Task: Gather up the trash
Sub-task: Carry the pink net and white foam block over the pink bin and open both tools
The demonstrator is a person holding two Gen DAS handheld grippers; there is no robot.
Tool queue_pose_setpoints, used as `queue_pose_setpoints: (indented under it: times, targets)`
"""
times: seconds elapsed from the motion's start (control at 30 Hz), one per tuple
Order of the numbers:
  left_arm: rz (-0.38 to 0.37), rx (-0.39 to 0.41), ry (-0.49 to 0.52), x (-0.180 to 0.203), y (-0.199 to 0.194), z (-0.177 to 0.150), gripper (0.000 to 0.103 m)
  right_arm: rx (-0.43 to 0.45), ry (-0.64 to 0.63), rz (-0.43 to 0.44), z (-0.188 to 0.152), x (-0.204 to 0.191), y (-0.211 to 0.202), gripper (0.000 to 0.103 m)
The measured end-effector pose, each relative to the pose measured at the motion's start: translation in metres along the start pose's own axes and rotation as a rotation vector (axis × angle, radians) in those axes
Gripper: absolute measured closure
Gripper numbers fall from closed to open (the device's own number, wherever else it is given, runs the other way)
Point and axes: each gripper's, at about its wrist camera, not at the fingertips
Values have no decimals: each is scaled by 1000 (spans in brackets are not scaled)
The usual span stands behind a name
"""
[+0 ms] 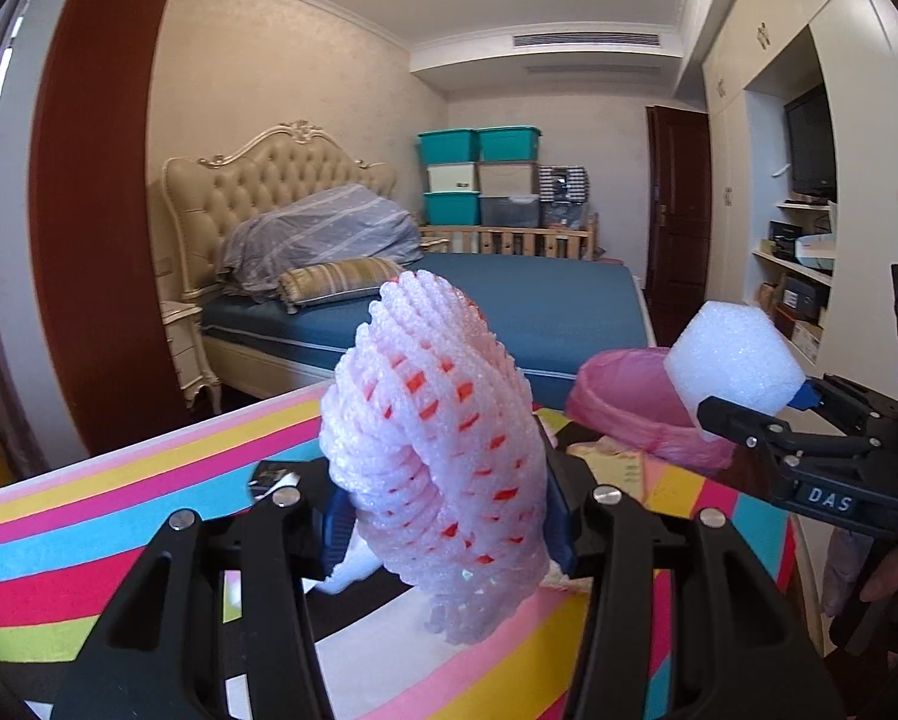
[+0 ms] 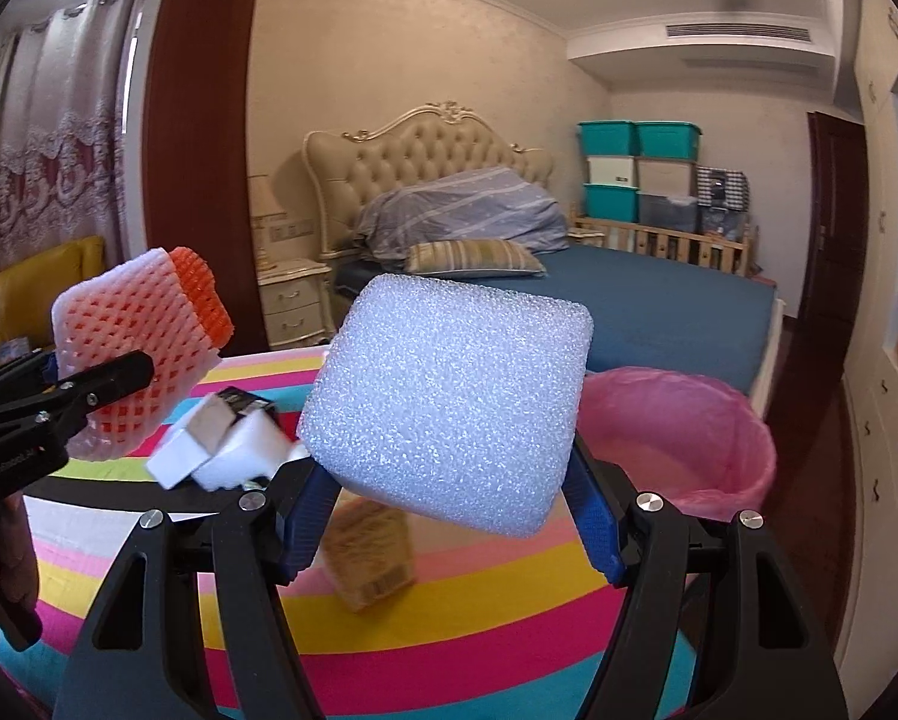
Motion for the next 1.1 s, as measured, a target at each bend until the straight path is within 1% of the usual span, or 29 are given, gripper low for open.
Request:
queue_pose_setpoints:
  times: [0.03,0.17,0.33,0.53,0.67,0.8,0.9,1.0,1.1]
  targets:
    - [-28,-9,14,8,6,5,54,-2,6,-19,0,9,1,37]
    - [-85,-14,65,35,25,19,54,-6,34,-73,-2,37,5,37]
    - [-166,-32,107,70,55,39,54,-16,54,-138,-5,68,9,37]
    - [-219,-56,138,108,93,68,52,-35,55,-187,-6,102,22,37]
    - [-256,-100,131,126,122,89,52,-52,34,-210,-3,117,36,37]
    - [-270,-139,122,142,154,110,52,-68,31,-219,-1,133,53,37]
    - [-276,-177,110,149,177,118,52,-86,41,-215,3,144,67,37]
    - [-263,-207,119,161,203,126,52,-100,52,-205,6,157,82,37]
    - [-259,-225,120,170,219,131,52,-113,63,-202,10,167,94,37]
Point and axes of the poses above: each gripper's, at about its wrist camera, not at the fingertips, and y roughly the way its jaws point, x to its right, z to its top, and after that the axes turned 10 degrees about -x, right-handed
